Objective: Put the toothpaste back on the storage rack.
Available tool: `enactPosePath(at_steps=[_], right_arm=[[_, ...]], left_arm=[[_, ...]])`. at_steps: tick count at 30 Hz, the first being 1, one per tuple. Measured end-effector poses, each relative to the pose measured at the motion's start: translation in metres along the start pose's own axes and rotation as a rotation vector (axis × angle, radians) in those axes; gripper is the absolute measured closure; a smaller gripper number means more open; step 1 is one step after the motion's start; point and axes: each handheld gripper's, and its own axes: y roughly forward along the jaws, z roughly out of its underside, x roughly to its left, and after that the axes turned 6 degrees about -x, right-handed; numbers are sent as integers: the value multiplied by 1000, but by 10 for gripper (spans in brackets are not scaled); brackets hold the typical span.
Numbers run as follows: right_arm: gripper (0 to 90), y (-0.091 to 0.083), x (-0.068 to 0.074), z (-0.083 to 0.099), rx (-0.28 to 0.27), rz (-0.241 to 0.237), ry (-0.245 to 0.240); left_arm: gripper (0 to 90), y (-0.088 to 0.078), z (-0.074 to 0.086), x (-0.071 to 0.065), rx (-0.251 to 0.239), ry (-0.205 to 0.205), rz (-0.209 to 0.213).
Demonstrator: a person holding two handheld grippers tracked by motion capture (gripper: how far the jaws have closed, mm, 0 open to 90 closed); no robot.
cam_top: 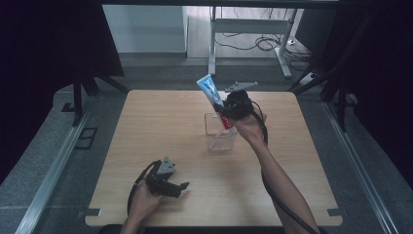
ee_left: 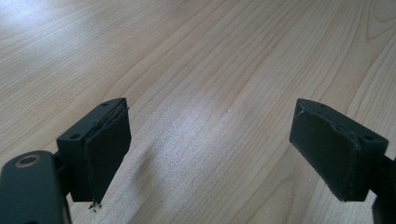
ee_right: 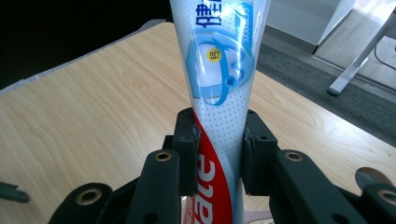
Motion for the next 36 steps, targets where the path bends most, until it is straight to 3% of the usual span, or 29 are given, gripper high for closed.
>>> enactPosePath(at_steps=[16, 36], right_arm=[[717, 22, -6, 17, 17, 24, -16], [713, 40, -8, 40, 58, 6, -35]], left_arm=[[129, 1, 0, 0, 5, -1, 4], [128, 1, 0, 0, 3, -5, 9]])
